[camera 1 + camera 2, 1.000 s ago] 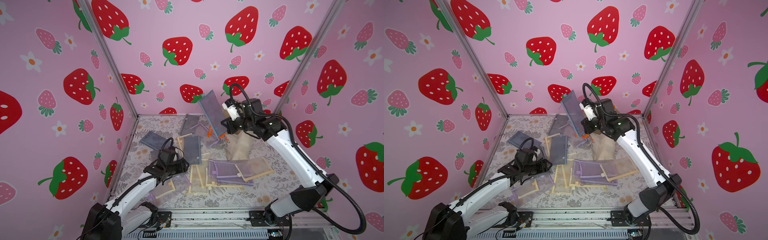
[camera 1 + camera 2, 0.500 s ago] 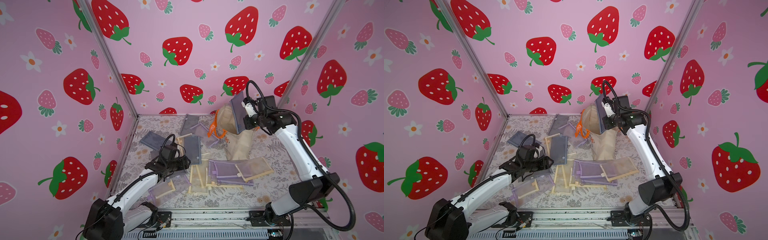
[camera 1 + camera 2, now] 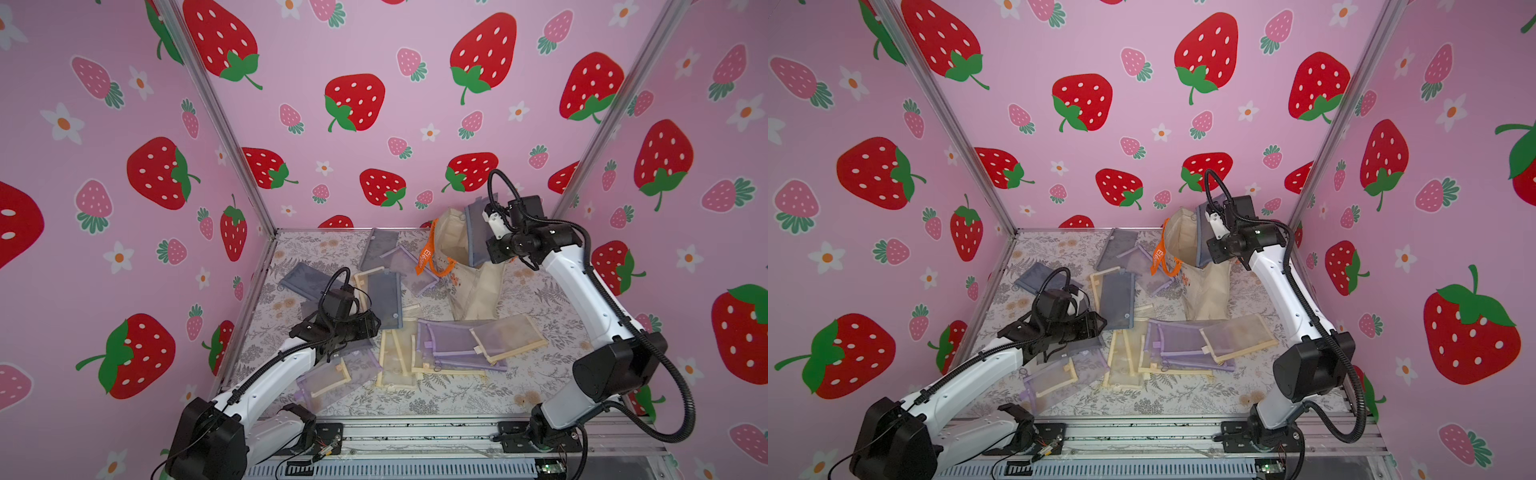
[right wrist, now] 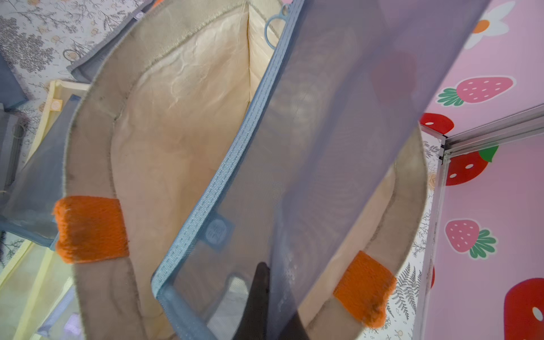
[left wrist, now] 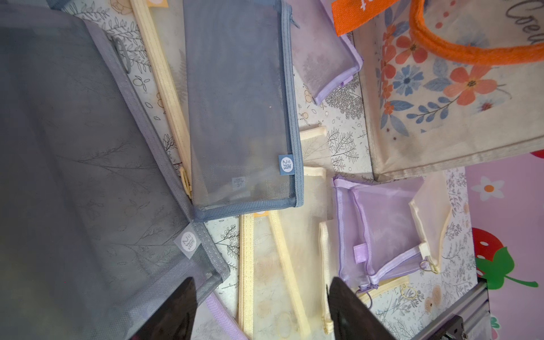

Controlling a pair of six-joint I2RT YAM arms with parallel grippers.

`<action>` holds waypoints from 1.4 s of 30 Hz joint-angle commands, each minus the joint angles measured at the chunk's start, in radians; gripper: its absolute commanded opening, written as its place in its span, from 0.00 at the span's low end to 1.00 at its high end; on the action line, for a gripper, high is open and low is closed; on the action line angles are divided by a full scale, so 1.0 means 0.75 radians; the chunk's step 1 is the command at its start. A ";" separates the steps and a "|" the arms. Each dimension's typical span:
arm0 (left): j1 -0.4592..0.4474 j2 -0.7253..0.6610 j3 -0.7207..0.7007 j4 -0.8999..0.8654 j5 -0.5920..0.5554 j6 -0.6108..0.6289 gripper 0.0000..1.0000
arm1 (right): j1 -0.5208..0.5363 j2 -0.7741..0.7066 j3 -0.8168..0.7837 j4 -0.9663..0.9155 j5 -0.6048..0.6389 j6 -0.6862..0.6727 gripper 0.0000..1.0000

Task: Put the pencil pouch into the canvas bag
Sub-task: Place the pencil pouch in the canvas bag.

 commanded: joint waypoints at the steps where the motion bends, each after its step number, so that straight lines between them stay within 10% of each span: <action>1: -0.007 -0.005 0.036 -0.021 -0.030 0.033 0.73 | 0.000 -0.041 -0.034 -0.032 -0.023 -0.012 0.00; 42: -0.007 -0.062 -0.031 -0.032 -0.062 0.042 0.73 | 0.304 0.010 0.099 -0.078 0.256 -0.055 0.00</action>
